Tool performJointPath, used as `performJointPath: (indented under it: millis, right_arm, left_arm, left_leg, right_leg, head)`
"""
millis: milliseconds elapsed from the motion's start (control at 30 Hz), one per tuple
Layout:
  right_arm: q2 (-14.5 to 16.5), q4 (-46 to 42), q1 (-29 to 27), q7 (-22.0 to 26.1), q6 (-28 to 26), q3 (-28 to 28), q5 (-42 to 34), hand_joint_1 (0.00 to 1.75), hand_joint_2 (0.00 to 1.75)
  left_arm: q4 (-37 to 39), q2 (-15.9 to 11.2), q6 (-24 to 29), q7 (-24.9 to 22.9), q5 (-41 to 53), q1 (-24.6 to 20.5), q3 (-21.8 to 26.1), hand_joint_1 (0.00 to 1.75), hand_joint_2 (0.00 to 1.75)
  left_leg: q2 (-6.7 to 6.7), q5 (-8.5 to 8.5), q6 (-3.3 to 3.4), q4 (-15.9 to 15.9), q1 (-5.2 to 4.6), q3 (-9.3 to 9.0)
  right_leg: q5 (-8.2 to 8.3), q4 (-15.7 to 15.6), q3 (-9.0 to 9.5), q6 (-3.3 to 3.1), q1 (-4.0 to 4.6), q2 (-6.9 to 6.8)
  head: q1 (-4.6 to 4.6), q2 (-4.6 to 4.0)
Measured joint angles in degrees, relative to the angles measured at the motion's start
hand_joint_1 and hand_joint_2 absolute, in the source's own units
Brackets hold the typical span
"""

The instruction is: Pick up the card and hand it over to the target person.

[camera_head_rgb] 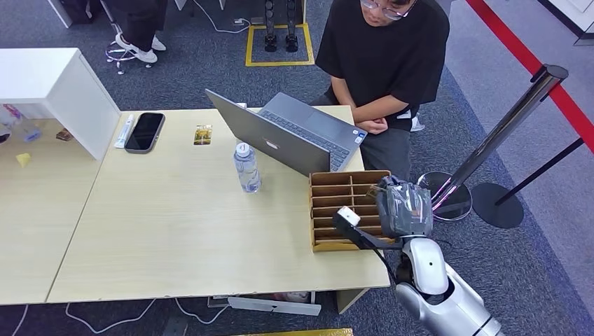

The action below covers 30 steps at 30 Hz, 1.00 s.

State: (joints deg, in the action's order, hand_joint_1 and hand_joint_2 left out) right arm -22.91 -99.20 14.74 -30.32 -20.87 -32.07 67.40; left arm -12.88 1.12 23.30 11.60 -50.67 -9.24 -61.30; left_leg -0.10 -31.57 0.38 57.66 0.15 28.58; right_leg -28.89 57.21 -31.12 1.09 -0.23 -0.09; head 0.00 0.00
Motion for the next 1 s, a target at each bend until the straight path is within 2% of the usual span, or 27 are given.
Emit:
performJointPath:
  millis: [600, 833, 1000]
  right_arm:
    - [-2.31, -8.6, 0.13, -1.64, 1.28, 3.95, 1.48, 1.37, 1.75]
    - [-3.16, -2.69, 2.6, -1.52, -0.44, 6.47, -1.15, 1.31, 1.75]
    - [-3.65, 4.29, 4.83, -0.65, -0.13, 5.69, -0.11, 1.37, 1.75]
  left_arm:
    - [0.05, -0.1, 0.13, 0.16, 0.11, 0.21, 0.21, 0.0, 0.0]
    - [-0.02, 0.02, -0.25, -0.6, 1.25, -0.56, -0.86, 0.0, 0.0]
    - [-0.05, 0.19, -0.46, -1.29, 2.11, -1.25, -1.63, 0.0, 0.0]
  left_leg:
    - [-0.02, 0.0, 0.0, -0.03, 0.01, -0.03]
    - [0.02, 0.03, 0.01, -0.06, 0.02, -0.06]
    - [0.03, 0.07, 0.01, -0.1, 0.03, -0.1]
  right_leg:
    - [0.0, -0.04, 0.05, 0.0, 0.01, -0.02]
    - [0.05, -0.09, 0.09, 0.01, 0.02, 0.01]
    - [0.1, -0.16, 0.14, 0.01, 0.03, 0.03]
  head:
    - [0.0, 0.0]
    - [0.0, 0.0]
    - [0.0, 0.0]
